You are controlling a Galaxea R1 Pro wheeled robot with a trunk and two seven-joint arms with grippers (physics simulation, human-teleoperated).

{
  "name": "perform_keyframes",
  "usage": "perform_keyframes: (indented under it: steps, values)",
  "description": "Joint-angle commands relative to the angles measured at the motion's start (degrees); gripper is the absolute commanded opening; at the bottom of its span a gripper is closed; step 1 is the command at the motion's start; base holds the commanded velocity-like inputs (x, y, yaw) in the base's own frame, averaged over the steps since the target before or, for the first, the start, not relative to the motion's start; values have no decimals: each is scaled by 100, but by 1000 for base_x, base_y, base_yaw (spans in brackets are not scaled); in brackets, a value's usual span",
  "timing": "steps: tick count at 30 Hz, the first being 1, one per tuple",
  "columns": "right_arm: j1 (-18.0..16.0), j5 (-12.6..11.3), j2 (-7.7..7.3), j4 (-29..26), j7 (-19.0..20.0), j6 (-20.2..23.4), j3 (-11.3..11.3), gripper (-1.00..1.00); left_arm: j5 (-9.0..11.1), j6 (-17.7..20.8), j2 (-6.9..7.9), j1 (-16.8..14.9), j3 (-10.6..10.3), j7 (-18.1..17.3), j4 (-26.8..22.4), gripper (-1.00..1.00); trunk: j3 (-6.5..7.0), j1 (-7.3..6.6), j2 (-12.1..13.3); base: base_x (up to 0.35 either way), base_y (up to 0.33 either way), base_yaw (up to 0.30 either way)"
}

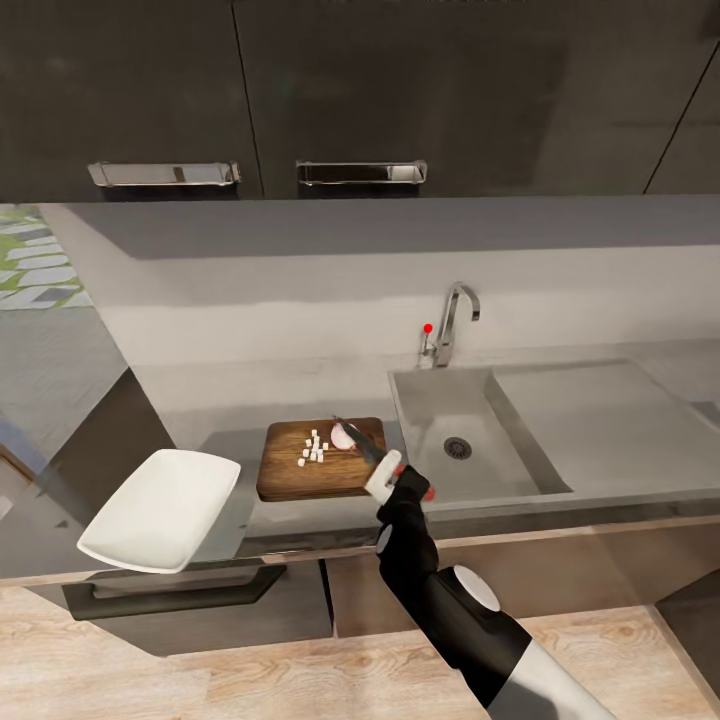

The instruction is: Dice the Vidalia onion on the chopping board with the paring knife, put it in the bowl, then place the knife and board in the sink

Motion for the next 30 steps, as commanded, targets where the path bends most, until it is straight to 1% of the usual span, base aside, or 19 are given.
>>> perform_keyframes:
  steps: [1, 9, 16, 24, 27, 30]
  values:
    - [-6, 19, 0, 1, -18, 71, 14, -100, 61, -24, 9, -2, -37, 42, -8, 100, -9, 3, -11, 0, 0, 0]
    - [-6, 50, 16, 9, 7, 100, 32, -100, 61, -24, 9, -2, -37, 42, -8, 100, -9, 3, -11, 0, 12, 0]
    - [-6, 50, 1, 17, 16, 94, 24, -100, 61, -24, 9, 0, -37, 42, -8, 100, -9, 3, -11, 0, 214, 0]
    - [-6, 42, -14, 33, 18, 100, 24, -100, 61, -24, 9, -1, -37, 42, -8, 100, -14, 3, -11, 0, 13, 0]
    - [-6, 41, -9, 216, 18, 100, 23, -100, 61, -24, 9, 0, -37, 42, -8, 100, -35, 3, -11, 0, 0, 0]
    - [-6, 43, -10, 285, 18, 101, 16, -100, 61, -24, 9, 0, -37, 42, -8, 100, -63, 3, -11, 0, 0, 0]
